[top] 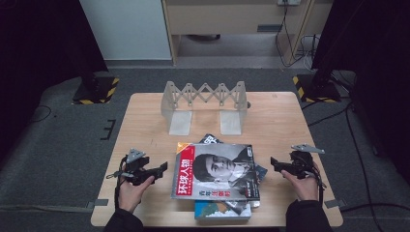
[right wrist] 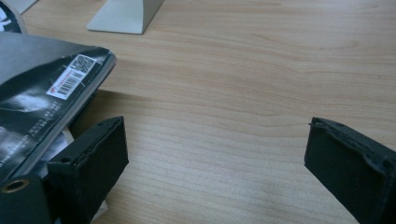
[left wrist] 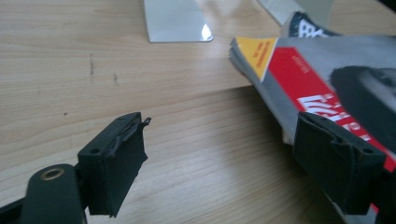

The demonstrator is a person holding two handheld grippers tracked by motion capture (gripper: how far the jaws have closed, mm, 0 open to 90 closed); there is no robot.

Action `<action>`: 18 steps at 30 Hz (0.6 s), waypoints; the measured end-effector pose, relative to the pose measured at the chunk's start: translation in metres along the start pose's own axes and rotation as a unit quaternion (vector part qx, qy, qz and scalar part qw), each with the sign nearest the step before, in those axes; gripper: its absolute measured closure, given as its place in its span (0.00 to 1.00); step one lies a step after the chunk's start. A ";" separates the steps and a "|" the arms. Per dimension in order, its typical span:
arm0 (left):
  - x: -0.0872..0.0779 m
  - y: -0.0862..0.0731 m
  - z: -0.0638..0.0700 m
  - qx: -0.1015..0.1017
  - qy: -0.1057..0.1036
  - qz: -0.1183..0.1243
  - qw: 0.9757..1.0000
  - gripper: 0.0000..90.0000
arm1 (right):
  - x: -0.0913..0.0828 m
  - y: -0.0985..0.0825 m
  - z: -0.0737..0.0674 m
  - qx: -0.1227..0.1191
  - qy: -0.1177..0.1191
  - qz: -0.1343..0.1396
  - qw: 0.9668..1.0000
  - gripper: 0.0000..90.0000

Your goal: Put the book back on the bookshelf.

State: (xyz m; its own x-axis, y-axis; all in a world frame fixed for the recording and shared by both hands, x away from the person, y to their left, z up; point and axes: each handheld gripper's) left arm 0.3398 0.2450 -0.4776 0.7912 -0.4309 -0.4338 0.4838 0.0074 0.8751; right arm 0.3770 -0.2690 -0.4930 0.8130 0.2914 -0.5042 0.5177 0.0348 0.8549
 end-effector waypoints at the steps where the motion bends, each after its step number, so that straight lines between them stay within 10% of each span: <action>1: -0.001 0.000 0.002 0.001 -0.004 0.003 1.000 0.18 | -0.002 0.002 -0.002 -0.001 0.005 0.007 1.000 0.07; 18: -0.005 -0.001 0.023 0.002 -0.047 0.000 0.999 0.21 | -0.013 0.013 -0.034 -0.005 0.050 0.026 0.998 0.08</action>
State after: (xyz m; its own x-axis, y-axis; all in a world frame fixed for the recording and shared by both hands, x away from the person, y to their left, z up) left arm 0.3270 0.2264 -0.4711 0.7529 -0.5130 -0.4123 0.4826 0.0042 0.8759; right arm 0.3640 -0.2404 -0.4711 0.8074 0.3876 -0.4449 0.4724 0.0269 0.8809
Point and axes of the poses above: each handheld gripper's, and its own axes: x roughly forward along the jaws, y roughly out of its top, z roughly to its right, and after that the axes turned 10 degrees about z, right-handed
